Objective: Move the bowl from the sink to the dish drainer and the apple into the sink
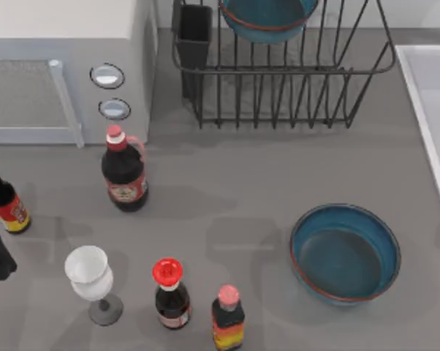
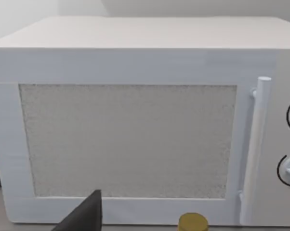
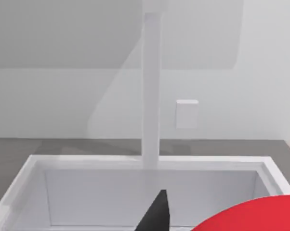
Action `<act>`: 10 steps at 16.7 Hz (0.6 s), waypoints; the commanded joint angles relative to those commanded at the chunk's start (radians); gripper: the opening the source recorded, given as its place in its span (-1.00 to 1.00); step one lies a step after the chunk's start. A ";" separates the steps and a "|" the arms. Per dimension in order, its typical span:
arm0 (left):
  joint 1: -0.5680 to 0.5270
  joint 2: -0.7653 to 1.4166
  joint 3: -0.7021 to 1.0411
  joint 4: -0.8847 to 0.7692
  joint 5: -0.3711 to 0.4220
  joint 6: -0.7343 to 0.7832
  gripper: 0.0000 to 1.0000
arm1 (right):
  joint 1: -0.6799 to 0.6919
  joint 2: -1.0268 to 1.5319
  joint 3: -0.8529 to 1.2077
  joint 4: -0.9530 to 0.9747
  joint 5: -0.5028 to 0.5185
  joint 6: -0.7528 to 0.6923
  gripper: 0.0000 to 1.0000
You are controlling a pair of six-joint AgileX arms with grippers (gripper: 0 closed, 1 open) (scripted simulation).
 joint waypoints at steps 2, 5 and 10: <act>0.000 0.000 0.000 0.000 0.000 0.000 1.00 | 0.002 0.094 -0.018 0.110 0.004 -0.001 -1.00; 0.000 0.000 0.000 0.000 0.000 0.000 1.00 | 0.004 0.173 -0.034 0.195 0.008 -0.003 -1.00; 0.000 0.000 0.000 0.000 0.000 0.000 1.00 | 0.005 0.180 -0.035 0.203 0.008 -0.003 -1.00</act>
